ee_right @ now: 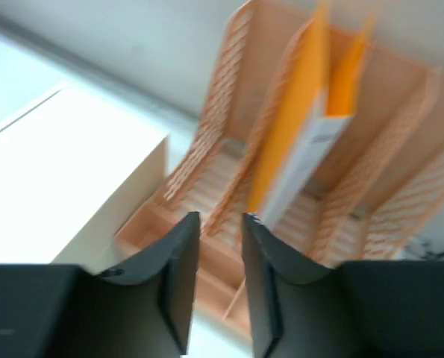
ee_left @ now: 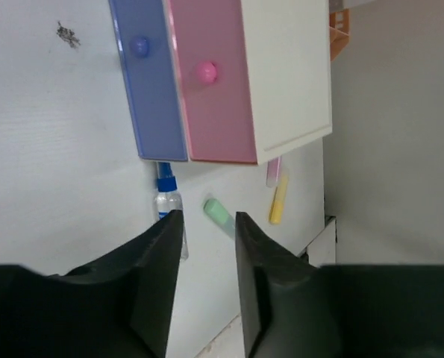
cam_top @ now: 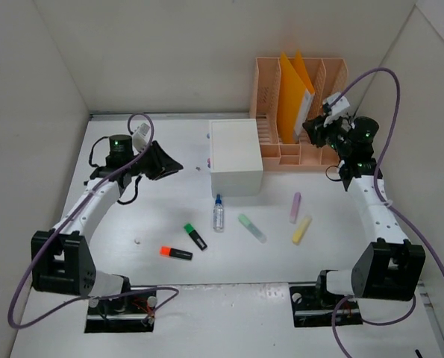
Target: Organize the desk
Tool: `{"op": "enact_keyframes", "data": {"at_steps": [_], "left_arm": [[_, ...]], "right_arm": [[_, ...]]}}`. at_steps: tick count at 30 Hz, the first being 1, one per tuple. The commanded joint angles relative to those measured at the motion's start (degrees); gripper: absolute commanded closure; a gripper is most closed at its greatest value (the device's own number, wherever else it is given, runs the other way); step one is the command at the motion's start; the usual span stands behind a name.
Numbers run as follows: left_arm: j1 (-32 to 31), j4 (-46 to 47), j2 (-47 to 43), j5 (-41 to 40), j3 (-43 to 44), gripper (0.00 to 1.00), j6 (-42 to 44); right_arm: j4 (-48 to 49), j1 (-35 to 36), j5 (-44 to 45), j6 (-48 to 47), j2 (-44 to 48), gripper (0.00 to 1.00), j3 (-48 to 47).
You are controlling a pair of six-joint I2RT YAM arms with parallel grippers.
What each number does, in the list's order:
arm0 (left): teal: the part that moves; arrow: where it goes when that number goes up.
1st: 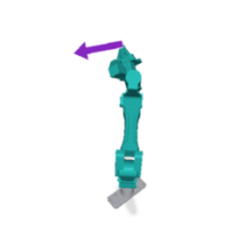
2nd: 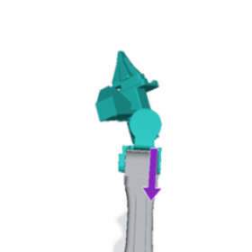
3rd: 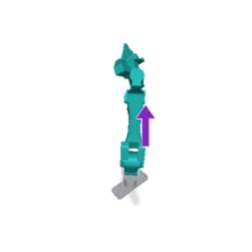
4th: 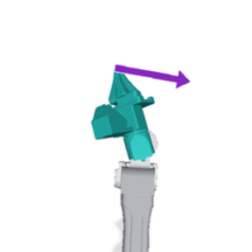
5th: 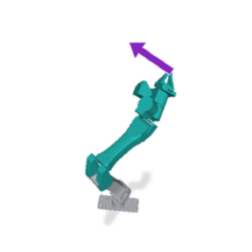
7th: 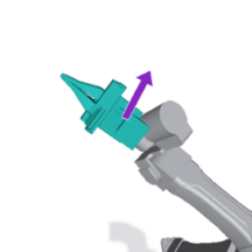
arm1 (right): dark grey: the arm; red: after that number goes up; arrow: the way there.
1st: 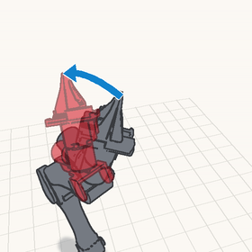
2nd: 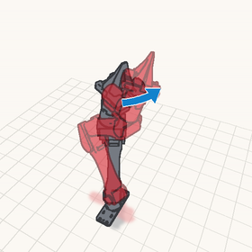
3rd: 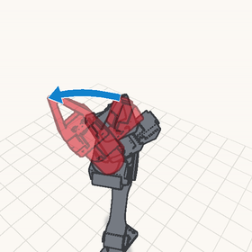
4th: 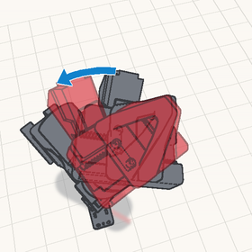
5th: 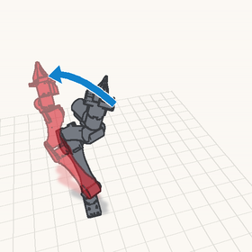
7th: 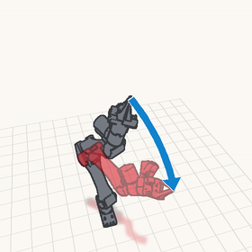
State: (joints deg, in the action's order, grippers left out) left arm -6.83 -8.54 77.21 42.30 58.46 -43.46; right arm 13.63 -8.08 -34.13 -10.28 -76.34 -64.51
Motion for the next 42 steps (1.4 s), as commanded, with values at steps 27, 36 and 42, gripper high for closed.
{"op": "enact_keyframes", "data": {"at_steps": [27, 36, 42], "left_arm": [[-4.6, 33.7, 31.5, 9.4, 17.7, 0.60, -17.3], [-4.6, 33.0, 32.2, 9.4, 16.4, 0.67, -16.8], [-4.6, 35.9, 31.5, 9.7, 12.5, 0.68, -17.9]], "right_arm": [[-26.5, 15.1, -10.3, -0.4, -0.3, 0.56, -8.1], [-26.4, 14.5, -9.6, -0.8, -1.1, 0.57, -7.7], [-26.4, 14.1, -9.4, -1.0, -1.1, 0.57, -7.5]]}}
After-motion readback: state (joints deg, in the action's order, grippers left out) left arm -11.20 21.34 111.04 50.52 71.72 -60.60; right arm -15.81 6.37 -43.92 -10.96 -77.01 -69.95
